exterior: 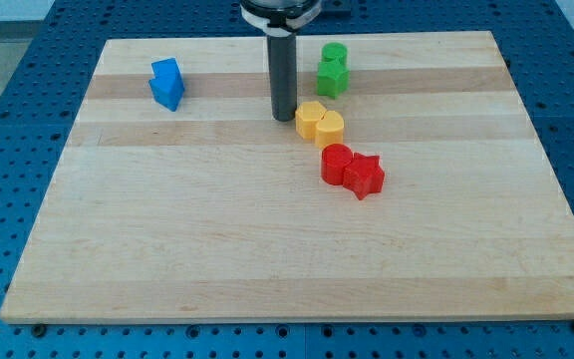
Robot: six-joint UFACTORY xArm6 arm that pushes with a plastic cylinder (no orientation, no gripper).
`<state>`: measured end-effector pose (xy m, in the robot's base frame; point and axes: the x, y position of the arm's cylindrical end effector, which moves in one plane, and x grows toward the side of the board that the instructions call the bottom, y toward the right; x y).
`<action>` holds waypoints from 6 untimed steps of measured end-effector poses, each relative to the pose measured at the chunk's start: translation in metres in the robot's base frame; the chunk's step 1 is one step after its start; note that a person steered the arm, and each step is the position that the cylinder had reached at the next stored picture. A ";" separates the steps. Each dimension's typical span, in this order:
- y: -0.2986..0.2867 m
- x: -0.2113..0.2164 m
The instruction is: Point your arm at red circle
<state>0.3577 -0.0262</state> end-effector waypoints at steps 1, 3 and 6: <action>-0.016 0.011; -0.015 0.059; 0.029 0.069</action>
